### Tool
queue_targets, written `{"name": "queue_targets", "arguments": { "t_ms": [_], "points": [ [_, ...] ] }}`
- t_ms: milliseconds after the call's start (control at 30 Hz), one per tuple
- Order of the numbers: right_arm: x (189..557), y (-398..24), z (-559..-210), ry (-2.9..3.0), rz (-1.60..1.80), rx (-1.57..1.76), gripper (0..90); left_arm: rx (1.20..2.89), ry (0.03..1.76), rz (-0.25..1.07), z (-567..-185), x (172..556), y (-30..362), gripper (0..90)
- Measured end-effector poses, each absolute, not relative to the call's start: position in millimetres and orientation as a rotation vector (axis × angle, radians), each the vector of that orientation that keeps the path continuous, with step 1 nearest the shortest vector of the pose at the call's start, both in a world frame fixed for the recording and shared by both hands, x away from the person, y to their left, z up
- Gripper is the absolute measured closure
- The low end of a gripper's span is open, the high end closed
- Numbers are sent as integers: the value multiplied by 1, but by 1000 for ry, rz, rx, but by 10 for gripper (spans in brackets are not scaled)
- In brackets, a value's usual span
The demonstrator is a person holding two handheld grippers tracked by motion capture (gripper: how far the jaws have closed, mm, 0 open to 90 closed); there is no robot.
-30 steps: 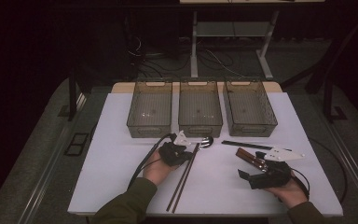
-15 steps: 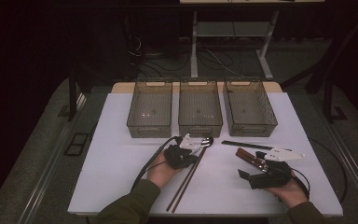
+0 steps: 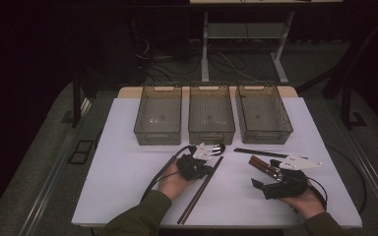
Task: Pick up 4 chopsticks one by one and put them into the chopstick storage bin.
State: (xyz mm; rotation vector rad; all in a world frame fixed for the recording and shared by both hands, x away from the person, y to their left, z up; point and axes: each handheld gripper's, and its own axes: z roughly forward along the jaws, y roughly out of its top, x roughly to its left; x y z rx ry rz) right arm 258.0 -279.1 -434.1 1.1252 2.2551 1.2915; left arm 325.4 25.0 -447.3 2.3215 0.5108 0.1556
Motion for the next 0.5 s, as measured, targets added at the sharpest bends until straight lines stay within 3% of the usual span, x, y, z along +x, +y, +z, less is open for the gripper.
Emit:
{"name": "queue_targets", "arguments": {
  "t_ms": [267,500],
  "points": [
    [258,-279,-434,2250,1294,1125,5,2332,510,152,-444,325,27,868],
    [258,-279,-434,2250,1291,1123,5,2315,547,91,-437,308,38,645]
  ]
}}
